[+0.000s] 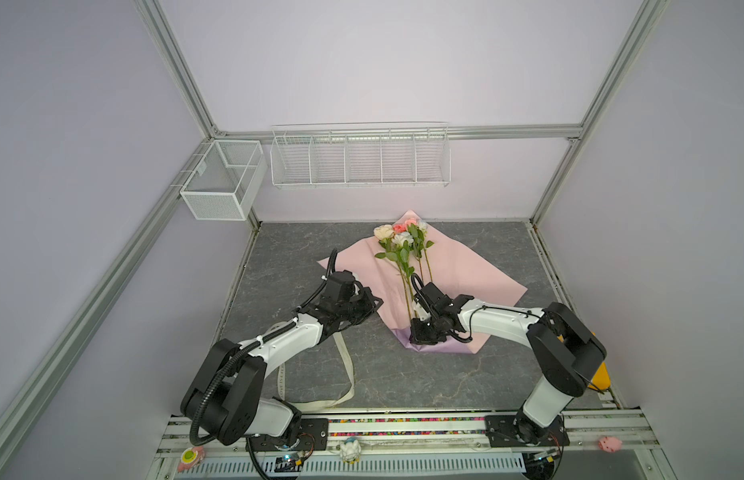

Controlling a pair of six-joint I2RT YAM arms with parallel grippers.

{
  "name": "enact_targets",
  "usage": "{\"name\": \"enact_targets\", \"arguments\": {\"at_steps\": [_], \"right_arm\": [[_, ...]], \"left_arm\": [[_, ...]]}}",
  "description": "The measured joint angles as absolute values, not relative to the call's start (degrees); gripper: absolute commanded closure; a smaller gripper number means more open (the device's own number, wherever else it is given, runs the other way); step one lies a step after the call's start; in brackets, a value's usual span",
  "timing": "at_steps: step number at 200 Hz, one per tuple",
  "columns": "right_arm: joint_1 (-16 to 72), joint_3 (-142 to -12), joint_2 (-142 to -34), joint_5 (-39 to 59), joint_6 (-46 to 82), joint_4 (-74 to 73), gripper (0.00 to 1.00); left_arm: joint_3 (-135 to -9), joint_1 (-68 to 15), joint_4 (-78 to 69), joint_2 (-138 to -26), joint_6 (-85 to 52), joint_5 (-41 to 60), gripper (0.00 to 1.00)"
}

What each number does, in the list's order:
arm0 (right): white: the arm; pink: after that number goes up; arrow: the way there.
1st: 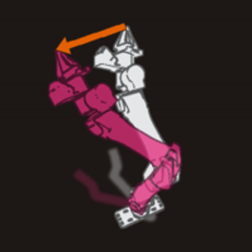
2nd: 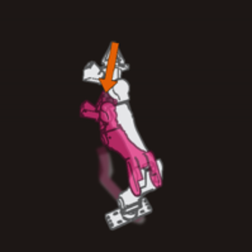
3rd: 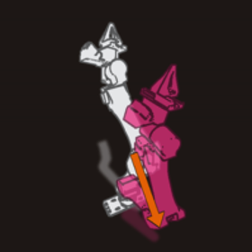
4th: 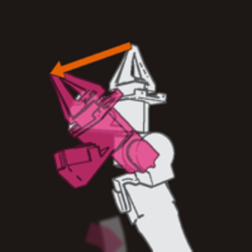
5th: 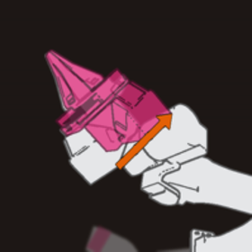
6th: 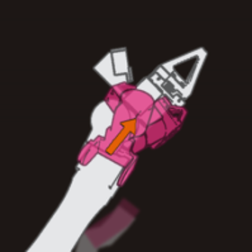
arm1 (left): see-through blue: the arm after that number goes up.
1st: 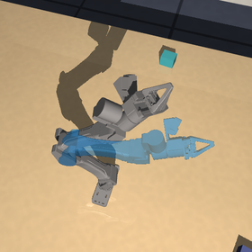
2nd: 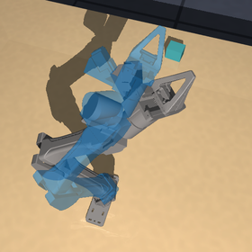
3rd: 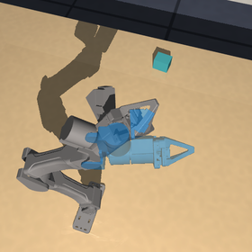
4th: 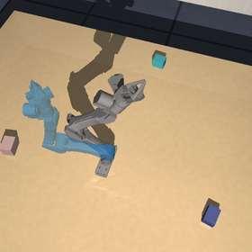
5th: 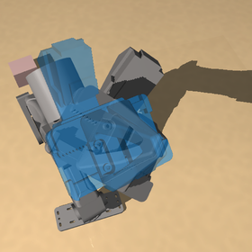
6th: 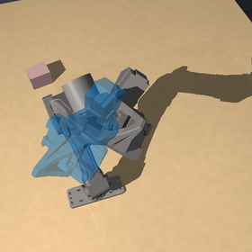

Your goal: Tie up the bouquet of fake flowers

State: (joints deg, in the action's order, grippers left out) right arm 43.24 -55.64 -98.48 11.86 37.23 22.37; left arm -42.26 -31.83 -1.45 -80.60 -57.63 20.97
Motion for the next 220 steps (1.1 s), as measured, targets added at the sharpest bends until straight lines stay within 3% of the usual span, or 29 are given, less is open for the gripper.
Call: {"name": "enact_targets", "arguments": {"at_steps": [113, 168, 190, 220], "right_arm": [[43.2, -55.6, -96.6, 12.8, 37.3, 20.9, 0.69], [43.2, -55.7, -96.2, 13.1, 37.3, 19.8, 0.75], [43.2, -56.1, -98.1, 13.2, 37.2, 19.8, 0.76], [43.2, -56.2, -99.6, 13.2, 37.2, 19.8, 0.76]], "left_arm": [[-53.8, -35.6, 10.9, -86.8, -51.9, 17.5, 0.94], [-54.8, -35.6, 19.0, -87.1, -50.6, 11.8, 0.94], [-54.8, -35.6, 21.5, -87.1, -50.3, 9.9, 0.87], [-53.5, -35.6, 22.4, -86.9, -50.0, 8.3, 0.64]]}}
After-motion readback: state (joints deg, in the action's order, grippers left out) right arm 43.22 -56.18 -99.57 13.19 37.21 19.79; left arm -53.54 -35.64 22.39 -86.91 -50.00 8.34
